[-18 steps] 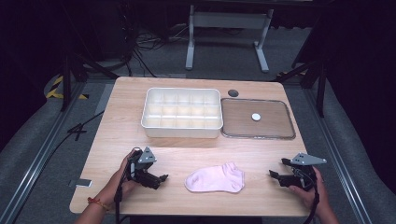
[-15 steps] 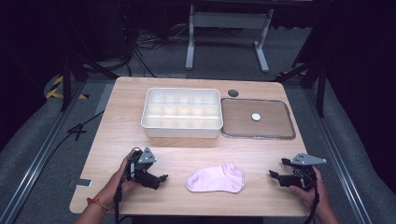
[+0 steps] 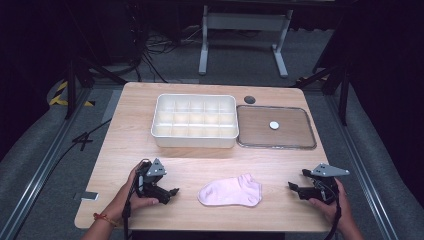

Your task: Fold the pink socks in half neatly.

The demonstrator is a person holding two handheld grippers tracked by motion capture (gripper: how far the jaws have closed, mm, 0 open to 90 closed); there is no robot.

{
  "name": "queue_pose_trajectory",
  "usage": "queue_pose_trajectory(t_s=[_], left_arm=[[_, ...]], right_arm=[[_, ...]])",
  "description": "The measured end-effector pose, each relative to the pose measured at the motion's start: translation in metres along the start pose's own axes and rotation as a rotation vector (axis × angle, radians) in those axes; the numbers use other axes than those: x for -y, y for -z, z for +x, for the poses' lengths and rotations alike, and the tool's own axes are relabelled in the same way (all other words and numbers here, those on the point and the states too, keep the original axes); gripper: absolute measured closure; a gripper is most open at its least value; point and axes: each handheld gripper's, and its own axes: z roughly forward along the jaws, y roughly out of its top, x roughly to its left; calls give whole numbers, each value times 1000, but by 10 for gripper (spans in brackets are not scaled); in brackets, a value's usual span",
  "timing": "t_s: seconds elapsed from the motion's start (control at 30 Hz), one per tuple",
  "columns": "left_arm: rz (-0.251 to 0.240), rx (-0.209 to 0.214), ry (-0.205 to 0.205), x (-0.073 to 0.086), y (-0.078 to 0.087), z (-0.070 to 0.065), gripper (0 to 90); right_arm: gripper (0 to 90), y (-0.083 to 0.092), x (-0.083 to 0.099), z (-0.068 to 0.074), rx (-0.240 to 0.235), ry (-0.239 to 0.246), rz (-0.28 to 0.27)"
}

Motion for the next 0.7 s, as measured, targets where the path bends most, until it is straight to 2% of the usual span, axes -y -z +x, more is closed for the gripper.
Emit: queue_pose_trajectory(t_s=[0.13,0.2,0.23,0.4,0.47,0.5,0.53,0.6,0.7], left_arm=[[-3,2,3,0,0,0,1],[-3,3,2,0,0,0,1],[-3,3,2,0,0,0,2],[-3,-3,3,0,0,0,3],[-2,-4,4,0,0,-1,3],[-3,-4,6,0,0,-1,3],[-2,-7,7,0,0,-1,3],[-1,-5,6,0,0,-1,3],[1,-5,6,0,0,-1,3]], right_arm=[[217,0,0,1,7,-4,1],[259,0,0,2,23,-14,-3],[281,0,-1,3,14,-8,-3],[283,-1,-8,3,13,-3,47],[304,-1,-9,3,15,-6,50],[334,-1,-10,4,16,-9,45],[324,-1,-11,4,14,-14,40],[325,0,-13,5,-21,-14,20],[365,3,-20,11,-17,16,-1]])
